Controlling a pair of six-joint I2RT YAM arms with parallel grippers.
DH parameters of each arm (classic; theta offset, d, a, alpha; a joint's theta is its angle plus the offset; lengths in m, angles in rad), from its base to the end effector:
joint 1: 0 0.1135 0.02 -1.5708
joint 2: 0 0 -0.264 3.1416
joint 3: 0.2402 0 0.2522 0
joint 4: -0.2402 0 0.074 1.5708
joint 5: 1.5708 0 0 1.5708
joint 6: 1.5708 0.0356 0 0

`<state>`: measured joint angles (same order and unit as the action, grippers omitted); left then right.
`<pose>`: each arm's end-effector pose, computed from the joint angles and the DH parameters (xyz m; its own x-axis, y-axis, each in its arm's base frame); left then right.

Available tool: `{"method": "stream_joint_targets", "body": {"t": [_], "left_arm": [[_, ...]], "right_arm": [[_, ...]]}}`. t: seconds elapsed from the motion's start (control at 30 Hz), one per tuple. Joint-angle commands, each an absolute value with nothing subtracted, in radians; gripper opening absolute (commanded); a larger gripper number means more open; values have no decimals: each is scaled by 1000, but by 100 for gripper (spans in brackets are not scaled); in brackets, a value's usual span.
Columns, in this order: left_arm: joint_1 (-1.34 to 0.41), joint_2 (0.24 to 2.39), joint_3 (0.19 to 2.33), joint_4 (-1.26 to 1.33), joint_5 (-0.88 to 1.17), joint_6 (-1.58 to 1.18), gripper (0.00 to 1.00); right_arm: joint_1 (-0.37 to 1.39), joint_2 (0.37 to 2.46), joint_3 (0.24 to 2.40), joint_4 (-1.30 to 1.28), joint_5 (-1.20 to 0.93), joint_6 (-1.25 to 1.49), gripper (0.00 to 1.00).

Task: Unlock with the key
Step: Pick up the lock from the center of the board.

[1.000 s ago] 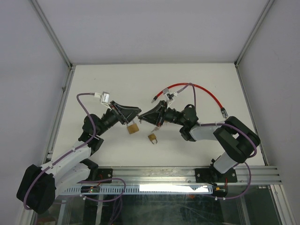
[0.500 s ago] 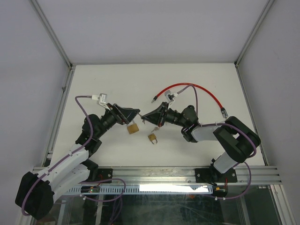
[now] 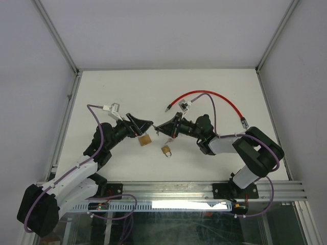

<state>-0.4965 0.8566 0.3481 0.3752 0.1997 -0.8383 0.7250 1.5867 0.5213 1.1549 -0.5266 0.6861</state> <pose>0.1709 -0.1006 0.2317 -0.5538 -0.5288 -0.6432 0.3410 0.5607 -0.7545 0.2124 0.2121 0.2015 -0.5488 0.2455 -0.7991 -0.7759 0.2063 0.5962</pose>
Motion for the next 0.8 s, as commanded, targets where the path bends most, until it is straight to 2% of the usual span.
{"method": "stream_joint_targets", "body": {"t": [0.0, 0.27, 0.5, 0.57, 0.77], "left_arm": [[-497, 851, 396, 325, 156, -857, 90], [-497, 872, 440, 181, 141, -857, 93], [-517, 969, 468, 117, 185, -889, 97], [-552, 1009, 483, 96, 166, -887, 97], [-706, 1138, 578, 1, 30, -874, 97]], "right_arm": [[723, 1537, 524, 1149, -482, 664, 0], [723, 1471, 490, 1036, -387, 578, 0], [721, 1313, 436, 857, -317, 517, 0], [719, 1267, 421, 805, -155, 430, 0], [711, 1158, 383, 702, 23, 369, 0]]}}
